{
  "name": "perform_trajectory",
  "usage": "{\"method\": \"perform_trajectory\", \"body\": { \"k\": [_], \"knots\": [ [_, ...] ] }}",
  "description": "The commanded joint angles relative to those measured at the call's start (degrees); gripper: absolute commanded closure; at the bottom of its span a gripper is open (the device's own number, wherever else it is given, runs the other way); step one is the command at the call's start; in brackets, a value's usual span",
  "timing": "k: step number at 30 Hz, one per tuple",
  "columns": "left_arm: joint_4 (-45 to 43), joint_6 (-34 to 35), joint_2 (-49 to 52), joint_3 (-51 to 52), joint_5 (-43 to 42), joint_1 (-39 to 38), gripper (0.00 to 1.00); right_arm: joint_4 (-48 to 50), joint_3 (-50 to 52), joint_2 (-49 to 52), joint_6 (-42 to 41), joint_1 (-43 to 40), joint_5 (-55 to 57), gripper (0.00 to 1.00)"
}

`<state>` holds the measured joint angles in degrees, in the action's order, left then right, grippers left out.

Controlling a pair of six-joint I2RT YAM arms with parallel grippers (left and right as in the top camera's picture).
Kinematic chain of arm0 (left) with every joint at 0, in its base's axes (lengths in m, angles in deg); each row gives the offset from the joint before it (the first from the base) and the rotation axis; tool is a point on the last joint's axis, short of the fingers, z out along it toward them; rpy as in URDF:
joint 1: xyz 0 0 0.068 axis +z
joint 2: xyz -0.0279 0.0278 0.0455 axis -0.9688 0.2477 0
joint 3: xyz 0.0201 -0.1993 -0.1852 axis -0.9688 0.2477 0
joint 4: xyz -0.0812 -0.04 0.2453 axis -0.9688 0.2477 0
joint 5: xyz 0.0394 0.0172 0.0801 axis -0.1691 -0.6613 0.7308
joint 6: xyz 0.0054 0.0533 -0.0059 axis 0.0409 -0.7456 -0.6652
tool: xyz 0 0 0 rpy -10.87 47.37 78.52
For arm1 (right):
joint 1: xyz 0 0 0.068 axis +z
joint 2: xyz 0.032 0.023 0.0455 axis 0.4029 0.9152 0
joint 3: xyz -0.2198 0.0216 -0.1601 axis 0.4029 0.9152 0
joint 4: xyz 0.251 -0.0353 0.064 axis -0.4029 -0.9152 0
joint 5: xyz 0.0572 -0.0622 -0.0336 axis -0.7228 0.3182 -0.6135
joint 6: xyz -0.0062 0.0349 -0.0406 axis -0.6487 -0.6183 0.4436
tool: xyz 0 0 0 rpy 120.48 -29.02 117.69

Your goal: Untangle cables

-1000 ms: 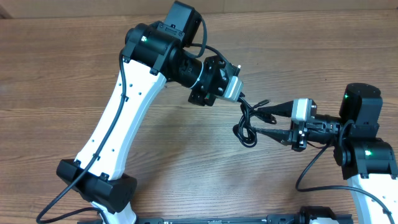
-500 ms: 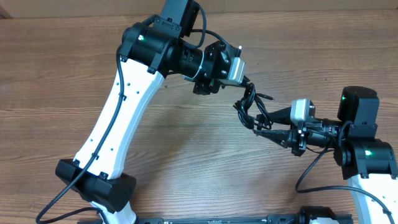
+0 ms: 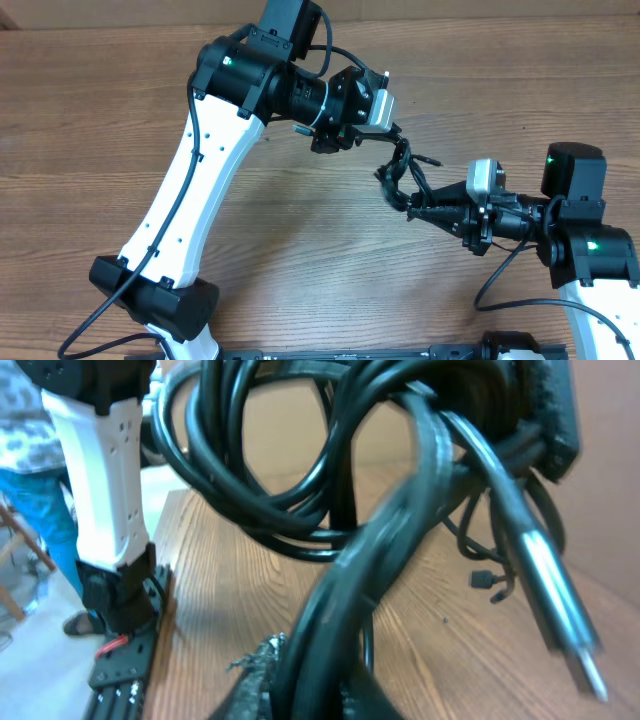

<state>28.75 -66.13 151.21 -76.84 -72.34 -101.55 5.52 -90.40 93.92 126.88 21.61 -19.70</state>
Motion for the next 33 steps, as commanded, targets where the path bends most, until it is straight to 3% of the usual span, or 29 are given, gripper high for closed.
{"method": "perform_trajectory", "body": {
  "k": [1,7,13,19,26,33],
  "knots": [
    [0.0,2.6,-0.6,-1.4,-0.7,0.5,0.96,-0.4,-1.3,-0.2,-0.1,0.6,-1.7,0.96],
    [3.1,2.6,-0.6,-1.4,-0.7,-0.7,0.96,2.1,-1.3,-0.2,-2.6,0.6,-1.1,0.96],
    [7.3,2.6,-0.6,-1.4,-0.9,-2.3,0.96,12.7,-1.3,-0.1,-22.6,0.6,9.2,0.96],
    [8.6,2.6,-0.6,-1.4,-0.7,-4.7,0.96,19.8,-1.3,-0.1,-31.8,0.6,9.9,0.96],
    [8.8,2.6,-0.6,-1.4,-0.4,-7.5,0.96,21.4,-1.3,-0.1,-44.2,0.6,24.2,0.96],
    [8.8,2.6,-0.5,-1.4,3.2,-8.8,0.96,22.0,-1.3,-0.1,-51.3,0.6,29.4,0.96]
  ]
}}
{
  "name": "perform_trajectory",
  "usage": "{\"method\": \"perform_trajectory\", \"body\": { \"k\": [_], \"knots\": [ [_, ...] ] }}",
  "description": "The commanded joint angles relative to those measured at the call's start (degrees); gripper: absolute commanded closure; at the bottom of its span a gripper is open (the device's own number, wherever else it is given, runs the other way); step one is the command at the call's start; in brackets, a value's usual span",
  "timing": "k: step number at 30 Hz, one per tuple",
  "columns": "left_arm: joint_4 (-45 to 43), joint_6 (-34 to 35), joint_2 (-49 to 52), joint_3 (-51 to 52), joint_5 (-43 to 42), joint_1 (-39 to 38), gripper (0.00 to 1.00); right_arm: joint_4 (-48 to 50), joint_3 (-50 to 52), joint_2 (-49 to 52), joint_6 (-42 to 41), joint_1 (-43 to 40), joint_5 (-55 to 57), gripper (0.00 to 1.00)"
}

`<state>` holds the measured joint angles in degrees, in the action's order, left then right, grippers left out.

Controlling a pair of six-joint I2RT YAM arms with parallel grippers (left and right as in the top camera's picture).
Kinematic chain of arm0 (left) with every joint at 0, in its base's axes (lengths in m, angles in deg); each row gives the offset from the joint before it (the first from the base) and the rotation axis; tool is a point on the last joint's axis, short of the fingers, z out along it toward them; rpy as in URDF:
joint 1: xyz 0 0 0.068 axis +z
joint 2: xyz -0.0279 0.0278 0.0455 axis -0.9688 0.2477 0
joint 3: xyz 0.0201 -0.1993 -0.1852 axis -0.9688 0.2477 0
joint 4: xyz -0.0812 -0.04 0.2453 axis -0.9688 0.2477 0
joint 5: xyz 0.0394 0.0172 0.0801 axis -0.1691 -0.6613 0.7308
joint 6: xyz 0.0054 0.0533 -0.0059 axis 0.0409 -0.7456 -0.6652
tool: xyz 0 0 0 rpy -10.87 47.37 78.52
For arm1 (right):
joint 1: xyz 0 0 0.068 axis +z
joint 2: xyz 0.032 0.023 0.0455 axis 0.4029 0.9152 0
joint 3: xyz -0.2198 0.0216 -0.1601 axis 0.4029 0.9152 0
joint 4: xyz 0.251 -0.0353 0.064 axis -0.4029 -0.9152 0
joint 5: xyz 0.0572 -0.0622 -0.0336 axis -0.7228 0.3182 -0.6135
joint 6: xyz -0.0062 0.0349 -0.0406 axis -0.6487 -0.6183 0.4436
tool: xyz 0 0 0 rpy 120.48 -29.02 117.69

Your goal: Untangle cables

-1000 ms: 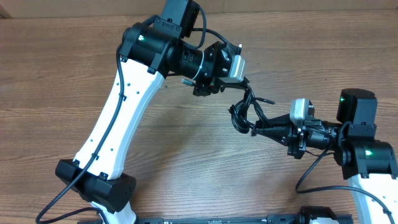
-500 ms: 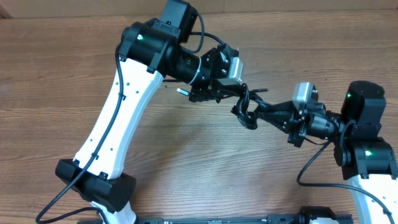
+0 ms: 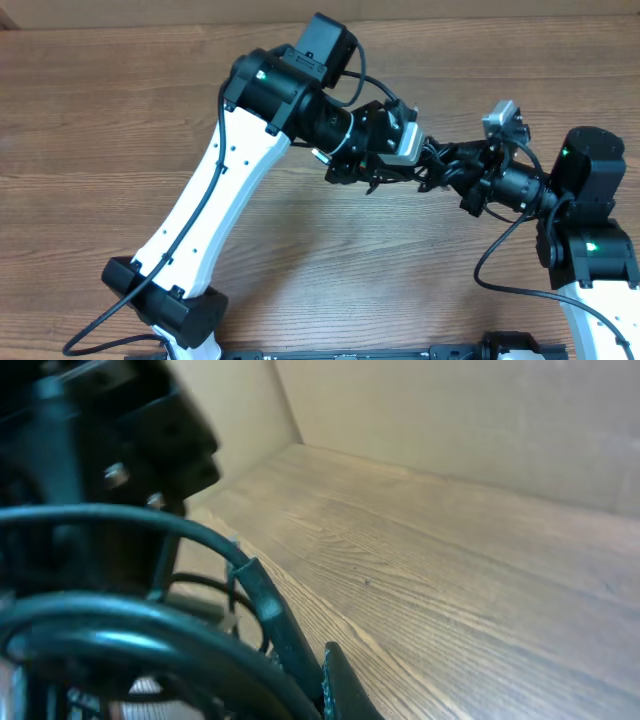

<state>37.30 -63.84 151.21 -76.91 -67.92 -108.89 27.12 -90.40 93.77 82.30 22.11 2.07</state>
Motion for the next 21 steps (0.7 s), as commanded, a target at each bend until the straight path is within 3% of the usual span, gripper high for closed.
{"method": "perform_trajectory", "body": {
  "k": [1,3,11,17,21],
  "knots": [
    [0.2,0.3,-0.5,-1.3,-0.8,-1.5,0.96,0.3,-1.3,0.0,-7.0,0.1,8.2,0.96],
    [0.2,0.3,-0.5,-1.3,0.2,-1.5,0.96,0.2,-1.3,0.0,-7.0,0.1,8.2,0.92],
    [0.2,0.7,-0.5,-1.3,3.8,-1.2,0.96,-1.2,-1.3,0.0,-7.0,0.1,10.3,0.41],
    [0.1,3.3,-0.5,-1.3,8.3,-1.2,0.96,-2.5,-1.3,0.0,-7.0,0.1,12.8,0.29],
    [-0.5,8.6,-0.5,-1.3,15.1,-0.9,0.96,-4.5,-1.3,0.0,-7.0,0.0,12.8,0.11]
  ]
}}
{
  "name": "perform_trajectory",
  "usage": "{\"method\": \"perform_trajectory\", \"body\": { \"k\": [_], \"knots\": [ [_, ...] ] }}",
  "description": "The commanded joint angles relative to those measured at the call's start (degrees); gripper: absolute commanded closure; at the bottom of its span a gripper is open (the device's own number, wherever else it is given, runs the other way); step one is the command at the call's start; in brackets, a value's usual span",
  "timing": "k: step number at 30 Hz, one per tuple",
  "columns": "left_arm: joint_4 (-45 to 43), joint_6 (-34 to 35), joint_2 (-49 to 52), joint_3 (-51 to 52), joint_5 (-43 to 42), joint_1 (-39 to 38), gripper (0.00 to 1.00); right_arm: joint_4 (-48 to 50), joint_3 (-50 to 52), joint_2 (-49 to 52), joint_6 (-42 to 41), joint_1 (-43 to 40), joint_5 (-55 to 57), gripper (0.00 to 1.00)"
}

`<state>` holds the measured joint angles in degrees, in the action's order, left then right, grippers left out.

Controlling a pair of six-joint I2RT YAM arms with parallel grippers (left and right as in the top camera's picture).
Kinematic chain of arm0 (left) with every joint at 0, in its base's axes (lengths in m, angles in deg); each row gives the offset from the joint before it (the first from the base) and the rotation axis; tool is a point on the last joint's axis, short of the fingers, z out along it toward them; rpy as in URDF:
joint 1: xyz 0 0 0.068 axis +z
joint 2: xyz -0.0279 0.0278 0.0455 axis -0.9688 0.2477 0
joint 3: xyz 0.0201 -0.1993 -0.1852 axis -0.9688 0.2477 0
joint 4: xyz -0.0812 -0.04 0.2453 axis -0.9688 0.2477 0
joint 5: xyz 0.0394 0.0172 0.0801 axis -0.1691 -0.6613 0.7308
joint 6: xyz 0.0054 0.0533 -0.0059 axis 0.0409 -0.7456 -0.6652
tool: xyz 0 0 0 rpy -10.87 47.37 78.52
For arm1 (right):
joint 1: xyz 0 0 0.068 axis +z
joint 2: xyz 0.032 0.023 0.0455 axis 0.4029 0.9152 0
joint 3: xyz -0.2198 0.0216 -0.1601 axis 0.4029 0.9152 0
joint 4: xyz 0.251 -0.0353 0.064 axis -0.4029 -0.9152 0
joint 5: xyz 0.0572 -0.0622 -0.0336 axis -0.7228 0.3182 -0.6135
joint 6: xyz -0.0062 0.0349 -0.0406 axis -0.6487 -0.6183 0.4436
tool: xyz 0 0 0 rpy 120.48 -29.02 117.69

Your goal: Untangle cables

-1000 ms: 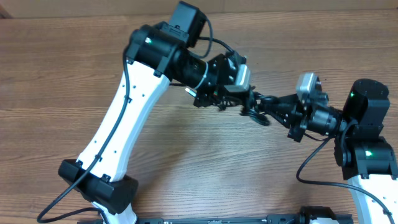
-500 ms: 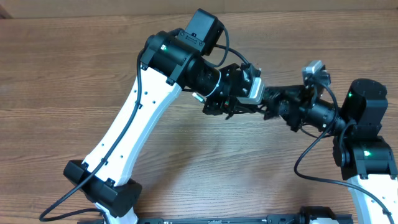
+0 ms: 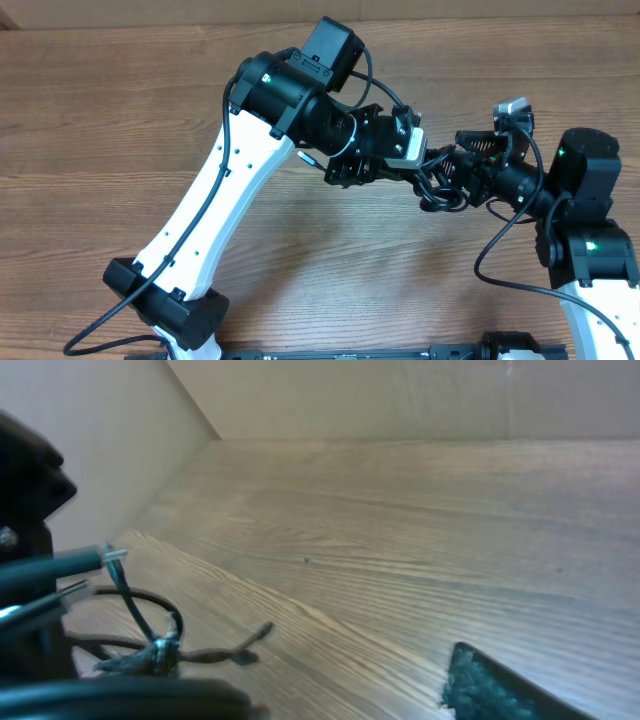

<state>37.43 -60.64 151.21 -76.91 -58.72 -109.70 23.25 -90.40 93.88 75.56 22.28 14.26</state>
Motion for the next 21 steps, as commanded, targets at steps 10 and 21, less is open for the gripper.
{"method": "perform_trajectory", "body": {
  "k": [10,21],
  "knots": [
    [-2.3,17.3,-0.5,-1.3,17.4,1.3,0.96,-3.3,-1.3,-0.1,-0.3,-0.2,0.6,0.00],
    [-4.3,28.5,-0.5,-1.3,25.2,1.4,0.96,-2.4,-1.3,-0.2,-0.2,-0.1,-5.6,0.00]
  ]
}}
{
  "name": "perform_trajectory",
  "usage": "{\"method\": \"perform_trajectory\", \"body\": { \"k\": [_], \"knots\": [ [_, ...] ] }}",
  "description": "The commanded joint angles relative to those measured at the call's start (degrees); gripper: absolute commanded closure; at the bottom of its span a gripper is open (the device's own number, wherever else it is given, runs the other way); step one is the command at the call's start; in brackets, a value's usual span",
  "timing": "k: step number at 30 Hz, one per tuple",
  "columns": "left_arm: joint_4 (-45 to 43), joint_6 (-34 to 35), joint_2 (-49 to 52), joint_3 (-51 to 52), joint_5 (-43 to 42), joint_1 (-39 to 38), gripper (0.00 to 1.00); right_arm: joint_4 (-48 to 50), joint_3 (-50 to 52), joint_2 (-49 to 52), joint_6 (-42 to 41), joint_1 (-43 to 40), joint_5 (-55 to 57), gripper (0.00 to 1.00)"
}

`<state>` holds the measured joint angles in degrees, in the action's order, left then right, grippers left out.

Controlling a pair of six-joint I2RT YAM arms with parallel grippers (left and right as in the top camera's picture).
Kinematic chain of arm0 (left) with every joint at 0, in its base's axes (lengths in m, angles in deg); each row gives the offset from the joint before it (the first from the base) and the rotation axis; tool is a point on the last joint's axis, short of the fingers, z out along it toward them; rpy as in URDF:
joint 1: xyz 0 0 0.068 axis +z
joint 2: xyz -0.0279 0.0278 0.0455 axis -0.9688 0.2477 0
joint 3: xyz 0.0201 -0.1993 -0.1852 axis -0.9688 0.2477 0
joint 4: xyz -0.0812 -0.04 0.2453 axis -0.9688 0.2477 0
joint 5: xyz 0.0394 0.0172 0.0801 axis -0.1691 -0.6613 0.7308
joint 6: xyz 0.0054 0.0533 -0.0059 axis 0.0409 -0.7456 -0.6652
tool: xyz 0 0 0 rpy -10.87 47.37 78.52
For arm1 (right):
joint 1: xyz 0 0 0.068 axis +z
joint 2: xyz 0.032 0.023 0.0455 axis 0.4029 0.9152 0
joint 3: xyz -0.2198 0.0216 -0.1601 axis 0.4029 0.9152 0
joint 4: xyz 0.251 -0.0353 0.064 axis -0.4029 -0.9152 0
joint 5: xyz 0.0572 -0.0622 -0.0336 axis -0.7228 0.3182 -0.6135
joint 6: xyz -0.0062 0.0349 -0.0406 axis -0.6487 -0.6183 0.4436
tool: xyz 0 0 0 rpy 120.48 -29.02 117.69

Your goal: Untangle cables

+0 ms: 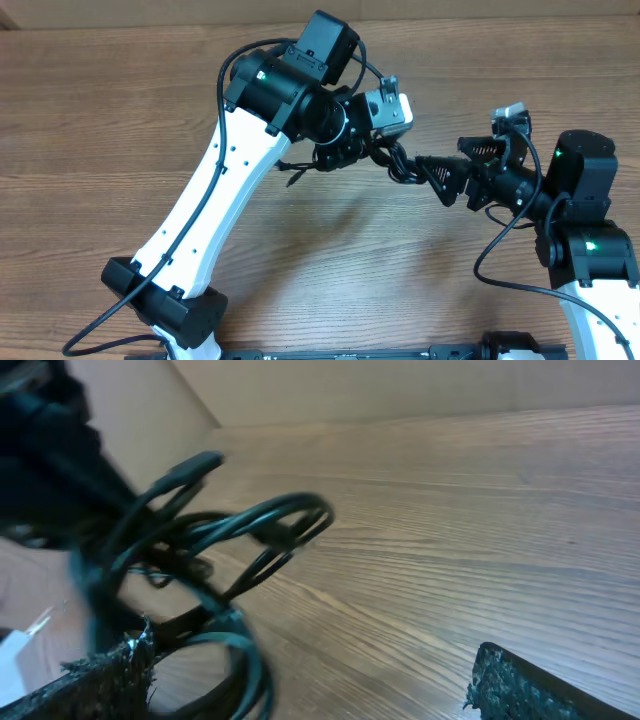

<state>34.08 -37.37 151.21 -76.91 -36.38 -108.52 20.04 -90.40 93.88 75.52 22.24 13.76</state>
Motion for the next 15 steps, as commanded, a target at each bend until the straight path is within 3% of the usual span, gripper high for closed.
{"method": "perform_trajectory", "body": {
  "k": [1,8,15],
  "knots": [
    [-1.4,5.5,-0.5,-1.3,2.7,0.3,0.96,1.2,-1.3,-0.2,-0.2,-0.1,-6.5,0.00],
    [-3.7,9.0,-0.5,-1.3,-8.2,-0.2,0.96,3.2,-1.3,-0.1,2.1,0.0,-14.6,0.00],
    [-5.6,11.2,-0.5,-1.3,-8.2,-1.6,0.96,3.2,-1.3,-0.1,2.4,0.0,-14.6,0.00]
  ]
}}
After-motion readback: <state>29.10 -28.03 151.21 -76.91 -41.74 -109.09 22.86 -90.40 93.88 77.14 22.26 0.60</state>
